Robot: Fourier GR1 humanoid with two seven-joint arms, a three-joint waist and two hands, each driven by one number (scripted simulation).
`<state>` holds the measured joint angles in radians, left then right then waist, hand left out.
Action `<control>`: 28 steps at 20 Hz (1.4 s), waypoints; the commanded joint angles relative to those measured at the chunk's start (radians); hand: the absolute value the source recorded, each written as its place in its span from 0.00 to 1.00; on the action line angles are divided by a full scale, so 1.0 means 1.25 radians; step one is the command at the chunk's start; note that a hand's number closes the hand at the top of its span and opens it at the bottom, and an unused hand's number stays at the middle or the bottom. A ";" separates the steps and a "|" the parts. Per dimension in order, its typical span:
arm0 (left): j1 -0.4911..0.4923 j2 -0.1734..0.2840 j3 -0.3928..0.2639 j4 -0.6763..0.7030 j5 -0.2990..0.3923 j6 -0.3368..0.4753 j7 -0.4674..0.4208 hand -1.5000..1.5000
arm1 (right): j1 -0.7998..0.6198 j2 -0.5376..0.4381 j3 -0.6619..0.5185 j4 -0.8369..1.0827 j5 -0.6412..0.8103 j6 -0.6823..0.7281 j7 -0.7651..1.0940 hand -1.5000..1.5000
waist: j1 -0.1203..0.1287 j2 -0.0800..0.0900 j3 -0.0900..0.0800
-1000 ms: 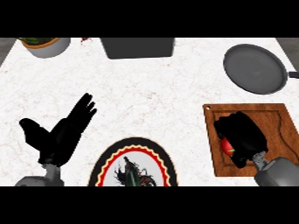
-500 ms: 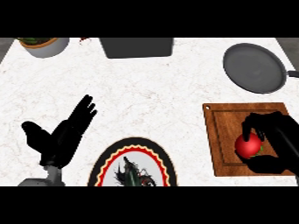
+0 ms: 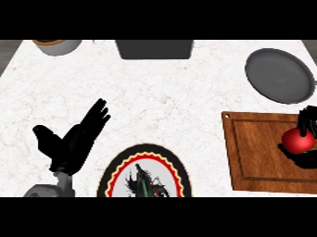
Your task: Pick the tomato from the cutting board and place it in the pan
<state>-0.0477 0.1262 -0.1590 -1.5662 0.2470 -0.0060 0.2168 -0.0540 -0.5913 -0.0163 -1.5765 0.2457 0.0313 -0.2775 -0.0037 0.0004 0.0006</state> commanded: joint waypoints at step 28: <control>-0.051 -0.029 -0.024 -0.012 -0.009 -0.037 0.022 0.50 | -0.611 0.011 -0.255 1.056 0.113 -0.353 -0.423 1.00 | 0.077 0.032 0.006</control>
<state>-0.0984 0.1028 -0.1769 -1.5688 0.2388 -0.0586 0.2331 -0.7904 -0.5620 -0.3138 -0.3143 0.3926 -0.4073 -0.7655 0.0897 0.0382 0.0074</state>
